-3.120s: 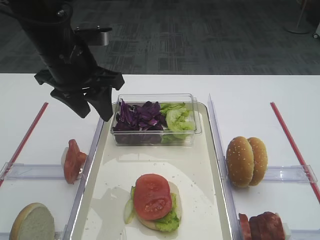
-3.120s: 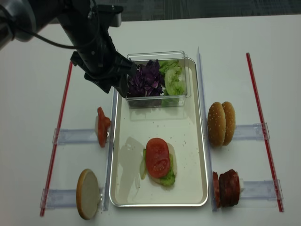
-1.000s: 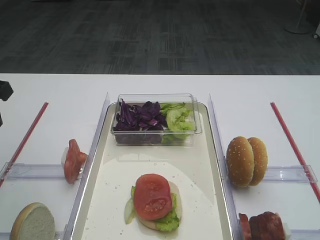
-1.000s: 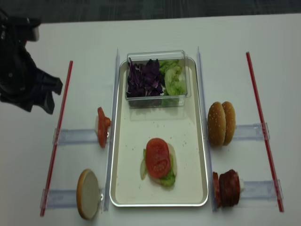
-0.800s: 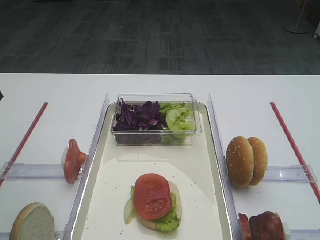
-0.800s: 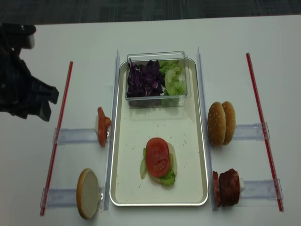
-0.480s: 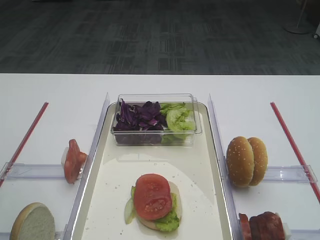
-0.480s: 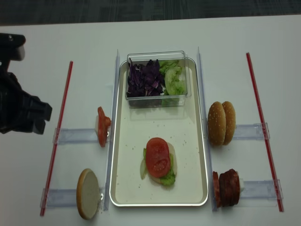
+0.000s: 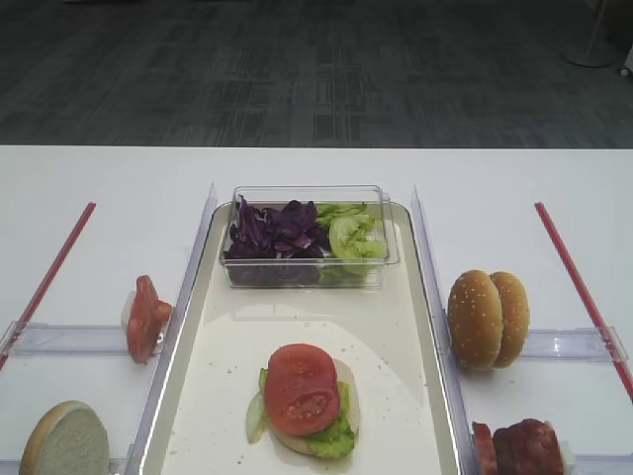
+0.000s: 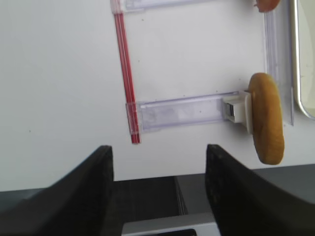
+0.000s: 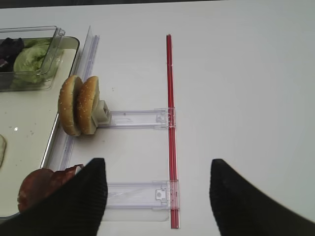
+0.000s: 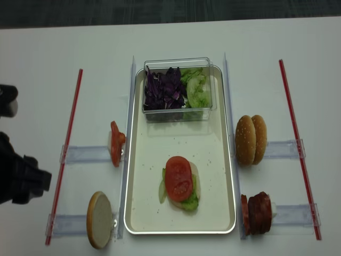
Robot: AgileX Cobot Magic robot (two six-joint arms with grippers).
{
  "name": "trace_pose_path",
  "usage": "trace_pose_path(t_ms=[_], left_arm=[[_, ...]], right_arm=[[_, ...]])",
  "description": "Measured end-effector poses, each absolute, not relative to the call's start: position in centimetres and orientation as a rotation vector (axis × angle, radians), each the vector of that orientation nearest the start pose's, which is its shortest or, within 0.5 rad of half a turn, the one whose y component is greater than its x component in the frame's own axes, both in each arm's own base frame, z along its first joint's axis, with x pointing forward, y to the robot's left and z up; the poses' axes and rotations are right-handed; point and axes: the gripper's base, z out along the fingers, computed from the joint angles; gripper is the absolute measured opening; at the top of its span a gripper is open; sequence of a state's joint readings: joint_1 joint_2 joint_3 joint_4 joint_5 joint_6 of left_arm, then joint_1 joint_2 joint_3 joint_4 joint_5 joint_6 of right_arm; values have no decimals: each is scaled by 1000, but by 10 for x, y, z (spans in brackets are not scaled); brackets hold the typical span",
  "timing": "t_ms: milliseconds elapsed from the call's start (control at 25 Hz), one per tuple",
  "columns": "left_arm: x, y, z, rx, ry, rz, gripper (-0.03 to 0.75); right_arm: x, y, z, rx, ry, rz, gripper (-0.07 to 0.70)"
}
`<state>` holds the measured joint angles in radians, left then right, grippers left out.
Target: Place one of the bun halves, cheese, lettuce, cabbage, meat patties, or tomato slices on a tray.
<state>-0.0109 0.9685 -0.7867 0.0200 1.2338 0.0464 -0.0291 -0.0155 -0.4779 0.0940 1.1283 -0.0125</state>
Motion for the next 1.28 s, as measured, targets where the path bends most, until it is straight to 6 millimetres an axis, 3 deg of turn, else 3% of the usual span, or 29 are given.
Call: trace_pose_path(t_ms=[320,560,1280], left_arm=[[106,1,262,71,2906,32,382],[88,1,248,53,2899,30,382],[73,0,247,10,2740,9,382]], right_arm=[[-8,8,266,11,2116,88,480],[-8,8,266,11,2116,88,480],[-8,8,266,11,2116,88,480]])
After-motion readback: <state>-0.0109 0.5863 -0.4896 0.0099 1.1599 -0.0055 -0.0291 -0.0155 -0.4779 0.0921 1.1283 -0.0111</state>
